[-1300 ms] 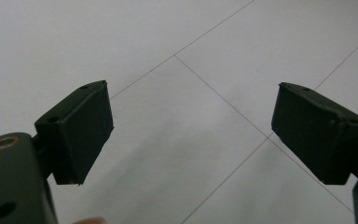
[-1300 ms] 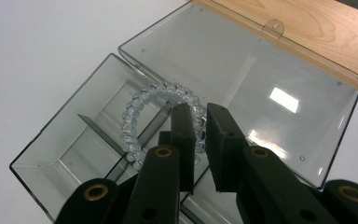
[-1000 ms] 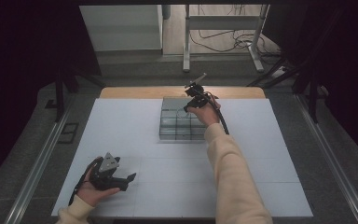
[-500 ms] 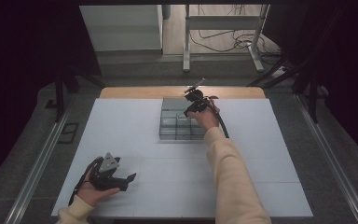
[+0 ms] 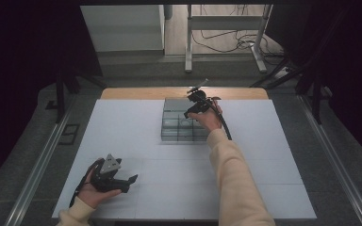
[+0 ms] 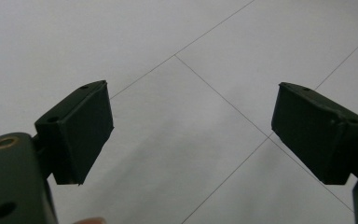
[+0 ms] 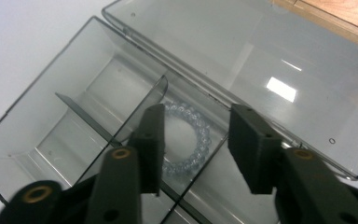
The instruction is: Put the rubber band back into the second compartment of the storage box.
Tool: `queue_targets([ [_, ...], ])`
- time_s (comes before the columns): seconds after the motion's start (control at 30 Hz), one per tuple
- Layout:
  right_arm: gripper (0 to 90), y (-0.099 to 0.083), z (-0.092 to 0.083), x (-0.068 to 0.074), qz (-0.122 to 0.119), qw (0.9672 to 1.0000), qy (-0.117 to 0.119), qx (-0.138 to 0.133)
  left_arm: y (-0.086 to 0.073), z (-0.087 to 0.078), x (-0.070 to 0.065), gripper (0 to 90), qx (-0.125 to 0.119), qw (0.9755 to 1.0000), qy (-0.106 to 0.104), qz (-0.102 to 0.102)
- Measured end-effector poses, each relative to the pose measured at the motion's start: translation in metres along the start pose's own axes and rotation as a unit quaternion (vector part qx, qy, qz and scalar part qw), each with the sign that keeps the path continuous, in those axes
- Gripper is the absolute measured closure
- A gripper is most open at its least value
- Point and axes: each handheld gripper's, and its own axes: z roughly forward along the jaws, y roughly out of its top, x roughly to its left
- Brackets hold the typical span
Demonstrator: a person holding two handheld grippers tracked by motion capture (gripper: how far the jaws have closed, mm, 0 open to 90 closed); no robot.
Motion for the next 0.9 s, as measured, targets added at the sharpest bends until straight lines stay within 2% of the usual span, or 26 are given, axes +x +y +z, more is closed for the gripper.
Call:
queue_targets([
  [0.57, 51.9, 0.000, -0.007, 0.003, 0.004, 1.0000, 0.004, 0.004, 0.000, 0.000, 0.000, 13.1, 0.000, 1.0000, 0.000, 0.000],
  [0.9, 52.7, 0.013, -0.046, 0.020, -0.023, 0.9993, -0.007, -0.028, 0.000, 0.000, 0.000, 13.0, 0.001, 1.0000, -0.001, 0.002],
])
